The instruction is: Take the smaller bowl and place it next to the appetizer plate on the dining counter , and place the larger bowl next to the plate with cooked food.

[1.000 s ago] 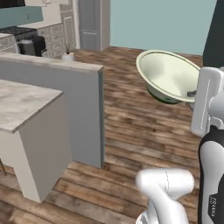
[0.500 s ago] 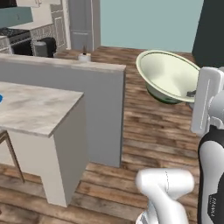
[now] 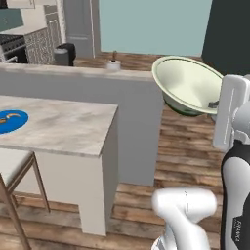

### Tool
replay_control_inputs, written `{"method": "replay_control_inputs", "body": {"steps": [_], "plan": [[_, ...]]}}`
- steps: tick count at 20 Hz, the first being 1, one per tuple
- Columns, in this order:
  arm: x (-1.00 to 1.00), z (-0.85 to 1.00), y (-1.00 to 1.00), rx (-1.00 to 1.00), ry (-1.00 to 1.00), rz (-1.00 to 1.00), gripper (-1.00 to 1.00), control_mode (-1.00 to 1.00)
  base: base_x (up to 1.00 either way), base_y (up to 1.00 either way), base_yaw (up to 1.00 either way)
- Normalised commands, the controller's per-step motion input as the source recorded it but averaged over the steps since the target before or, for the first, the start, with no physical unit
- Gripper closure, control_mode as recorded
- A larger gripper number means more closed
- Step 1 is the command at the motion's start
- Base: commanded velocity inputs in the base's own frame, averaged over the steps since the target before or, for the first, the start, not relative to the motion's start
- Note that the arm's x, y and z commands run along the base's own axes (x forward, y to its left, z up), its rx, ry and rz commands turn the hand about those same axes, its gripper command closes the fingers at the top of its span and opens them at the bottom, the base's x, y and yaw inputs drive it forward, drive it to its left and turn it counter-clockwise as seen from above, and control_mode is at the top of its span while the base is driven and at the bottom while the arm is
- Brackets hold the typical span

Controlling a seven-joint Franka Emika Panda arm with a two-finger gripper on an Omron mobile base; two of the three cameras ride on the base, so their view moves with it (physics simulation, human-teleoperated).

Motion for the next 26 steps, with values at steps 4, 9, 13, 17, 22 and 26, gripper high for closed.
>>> {"method": "replay_control_inputs", "body": {"steps": [4, 9, 13, 17, 22, 26], "plan": [[0.0, 0.0, 0.0, 0.0, 0.0, 0.0, 1.0, 1.0, -0.03, 1.0, -0.26], [0.0, 0.0, 0.0, 0.0, 0.0, 0.0, 1.0, 1.0, -0.07, 1.0, -0.25], [0.0, 0.0, 0.0, 0.0, 0.0, 0.0, 1.0, 1.0, -0.06, 1.0, -0.25], [0.0, 0.0, 0.0, 0.0, 0.0, 0.0, 1.0, 1.0, -0.15, 1.0, -0.25], [0.0, 0.0, 0.0, 0.0, 0.0, 0.0, 1.0, 1.0, -0.48, 1.0, -0.22], [0.0, 0.0, 0.0, 0.0, 0.0, 0.0, 1.0, 1.0, -0.18, 0.97, -0.3]]}}
